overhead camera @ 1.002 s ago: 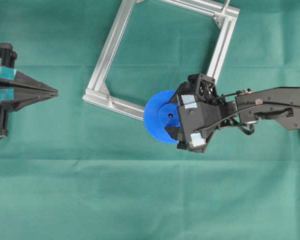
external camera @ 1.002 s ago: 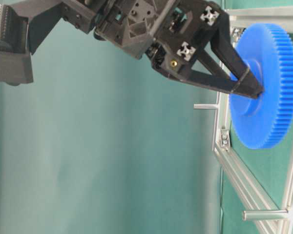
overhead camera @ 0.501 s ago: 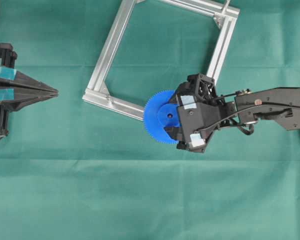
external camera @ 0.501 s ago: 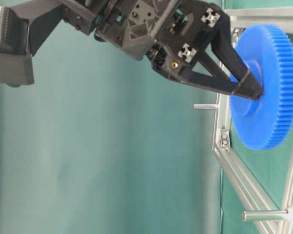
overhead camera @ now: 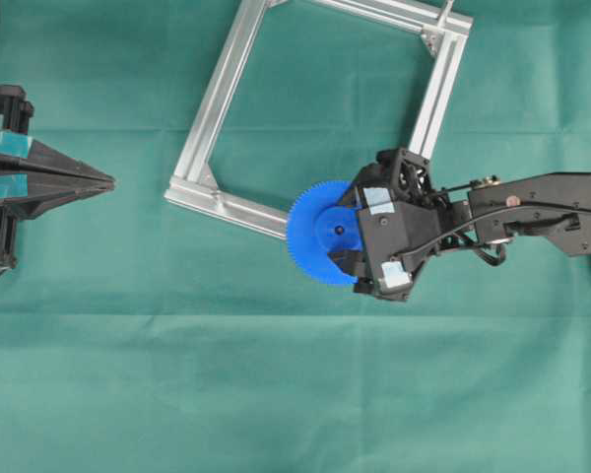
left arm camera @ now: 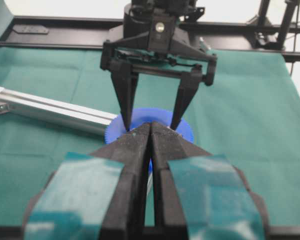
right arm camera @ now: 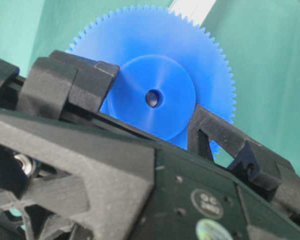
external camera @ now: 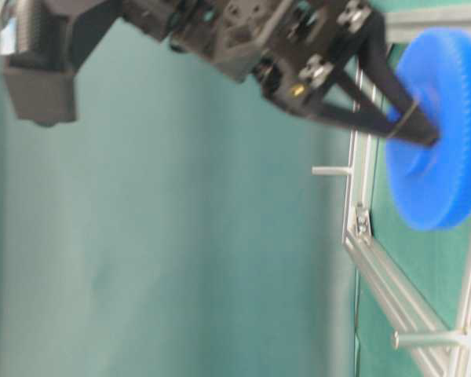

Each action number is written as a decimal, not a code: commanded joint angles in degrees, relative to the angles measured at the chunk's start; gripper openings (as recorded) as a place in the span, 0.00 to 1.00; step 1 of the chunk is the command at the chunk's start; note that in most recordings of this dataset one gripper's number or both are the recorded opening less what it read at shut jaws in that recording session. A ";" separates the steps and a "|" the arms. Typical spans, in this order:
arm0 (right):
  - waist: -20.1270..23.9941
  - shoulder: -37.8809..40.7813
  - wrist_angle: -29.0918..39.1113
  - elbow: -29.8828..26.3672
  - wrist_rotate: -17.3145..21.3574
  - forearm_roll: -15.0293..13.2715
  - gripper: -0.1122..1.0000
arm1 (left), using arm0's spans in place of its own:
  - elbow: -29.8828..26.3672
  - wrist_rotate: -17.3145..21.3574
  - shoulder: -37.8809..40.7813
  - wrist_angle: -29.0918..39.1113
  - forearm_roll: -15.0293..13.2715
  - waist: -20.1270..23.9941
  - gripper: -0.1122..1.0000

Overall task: Find the location of the shaft and insert the gear.
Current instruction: 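Push the gear onto the shaft with the right gripper, then open the right gripper and pull it back from the gear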

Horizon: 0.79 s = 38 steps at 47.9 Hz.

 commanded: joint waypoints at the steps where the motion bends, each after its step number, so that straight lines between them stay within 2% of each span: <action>1: 0.44 -0.70 0.09 -0.53 -0.18 0.35 0.72 | -1.58 0.00 0.26 -0.35 -0.09 0.00 0.11; 28: 0.44 -0.18 -1.14 -0.62 -0.18 0.35 0.73 | -1.58 0.00 0.26 0.00 -0.09 0.00 0.11; 38: 0.44 -0.09 -2.72 -0.79 -0.18 0.00 0.81 | -1.58 0.00 0.26 0.18 -0.09 0.00 0.11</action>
